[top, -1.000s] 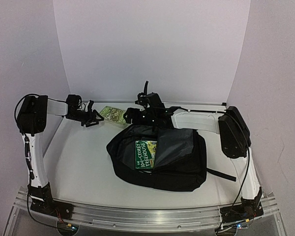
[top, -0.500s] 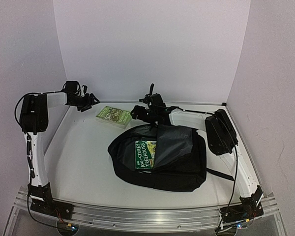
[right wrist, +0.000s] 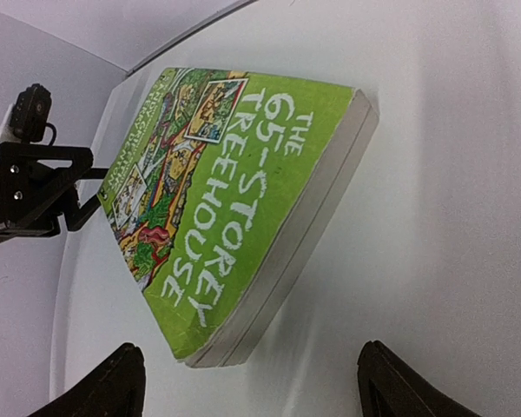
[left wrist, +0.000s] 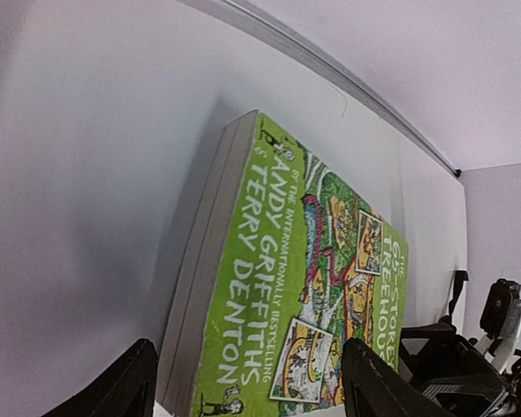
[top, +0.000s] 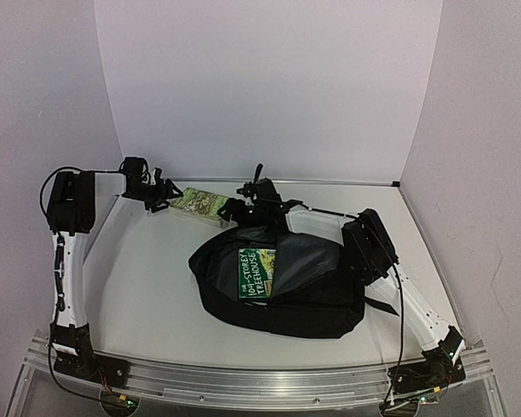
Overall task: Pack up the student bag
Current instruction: Move the book to the center of the board.
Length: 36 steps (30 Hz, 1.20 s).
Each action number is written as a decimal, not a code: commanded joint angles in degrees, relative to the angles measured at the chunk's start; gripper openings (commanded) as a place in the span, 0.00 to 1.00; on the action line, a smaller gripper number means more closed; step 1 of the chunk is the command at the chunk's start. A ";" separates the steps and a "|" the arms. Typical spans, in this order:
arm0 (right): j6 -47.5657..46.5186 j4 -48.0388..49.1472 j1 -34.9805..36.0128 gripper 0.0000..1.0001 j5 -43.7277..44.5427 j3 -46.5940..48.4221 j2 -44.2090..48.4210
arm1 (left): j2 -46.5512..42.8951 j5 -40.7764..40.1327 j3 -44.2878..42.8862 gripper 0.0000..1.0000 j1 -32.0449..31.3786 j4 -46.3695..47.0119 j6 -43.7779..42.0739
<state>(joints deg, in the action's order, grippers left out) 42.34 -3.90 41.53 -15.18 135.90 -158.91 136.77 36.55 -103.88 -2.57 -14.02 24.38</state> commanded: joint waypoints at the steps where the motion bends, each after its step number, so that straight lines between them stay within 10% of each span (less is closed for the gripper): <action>1: 3.78 1.85 -0.10 0.84 -3.17 5.30 -3.78 | 2.40 4.61 -5.58 0.72 -0.20 -2.19 -3.54; 15: 6.45 11.07 -0.97 0.82 -9.28 9.32 -9.18 | 2.24 8.61 -3.39 0.70 -1.21 -1.33 -5.74; 36: -8.48 12.20 0.09 0.75 -23.48 -0.68 -0.84 | -21.60 5.12 28.27 0.66 -3.68 9.50 -1.90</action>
<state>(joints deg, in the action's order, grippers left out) 37.38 7.52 39.49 -31.93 138.30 -164.25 124.19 40.57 -81.43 -3.16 -6.47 20.47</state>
